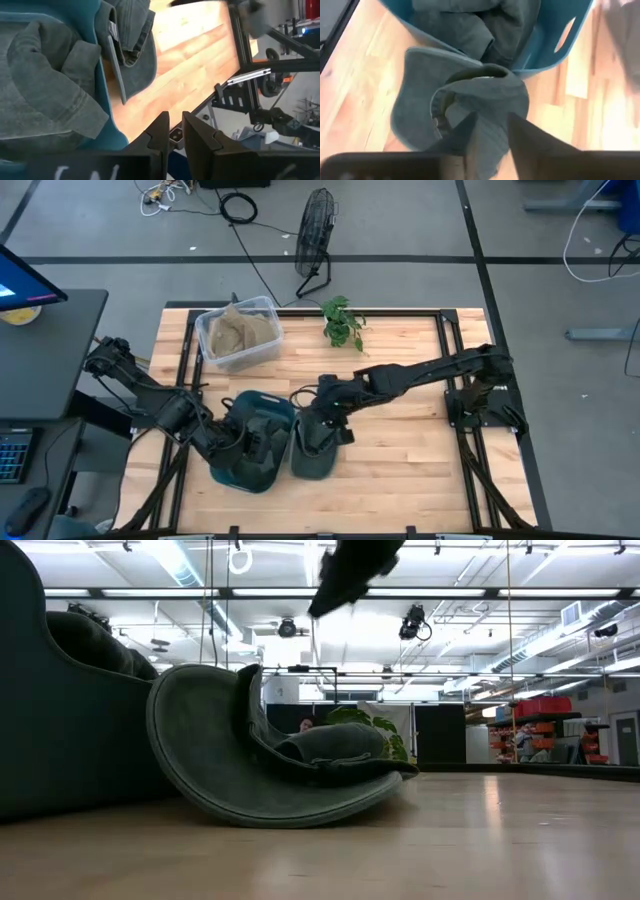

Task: Pick & Place hat
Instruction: Put the gray cap into the blue bin

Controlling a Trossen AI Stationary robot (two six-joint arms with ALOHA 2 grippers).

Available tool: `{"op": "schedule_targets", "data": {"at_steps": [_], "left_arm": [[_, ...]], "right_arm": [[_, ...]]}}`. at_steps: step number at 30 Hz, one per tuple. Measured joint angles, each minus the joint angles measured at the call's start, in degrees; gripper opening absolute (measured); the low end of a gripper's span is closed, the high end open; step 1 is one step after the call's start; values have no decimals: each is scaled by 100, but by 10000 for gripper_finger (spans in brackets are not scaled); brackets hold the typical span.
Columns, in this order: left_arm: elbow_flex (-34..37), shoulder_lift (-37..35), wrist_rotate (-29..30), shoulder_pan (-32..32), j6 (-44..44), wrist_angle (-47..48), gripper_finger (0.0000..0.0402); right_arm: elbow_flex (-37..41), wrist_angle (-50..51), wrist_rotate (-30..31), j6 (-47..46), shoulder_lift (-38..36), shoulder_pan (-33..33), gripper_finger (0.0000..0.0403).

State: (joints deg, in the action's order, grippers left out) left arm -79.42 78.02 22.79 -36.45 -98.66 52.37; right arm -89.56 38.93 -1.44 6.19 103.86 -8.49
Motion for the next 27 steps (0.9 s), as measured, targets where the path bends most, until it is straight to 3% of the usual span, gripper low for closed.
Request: {"op": "schedule_targets", "data": {"at_steps": [9, 15, 21, 27], "left_arm": [[0, 0, 2, 2, 2, -81, 53], [2, 2, 4, 2, 3, -76, 53], [2, 2, 2, 2, 36, -69, 53], [2, 2, 2, 2, 58, -58, 53]], "right_arm": [[2, -398, -488, -143, 1038, 567, 247], [2, -515, -1524, -122, 1711, 901, 280], [2, -454, -1709, -122, 2062, 944, 243], [2, -397, -1781, -109, 1983, 886, 104]]}}
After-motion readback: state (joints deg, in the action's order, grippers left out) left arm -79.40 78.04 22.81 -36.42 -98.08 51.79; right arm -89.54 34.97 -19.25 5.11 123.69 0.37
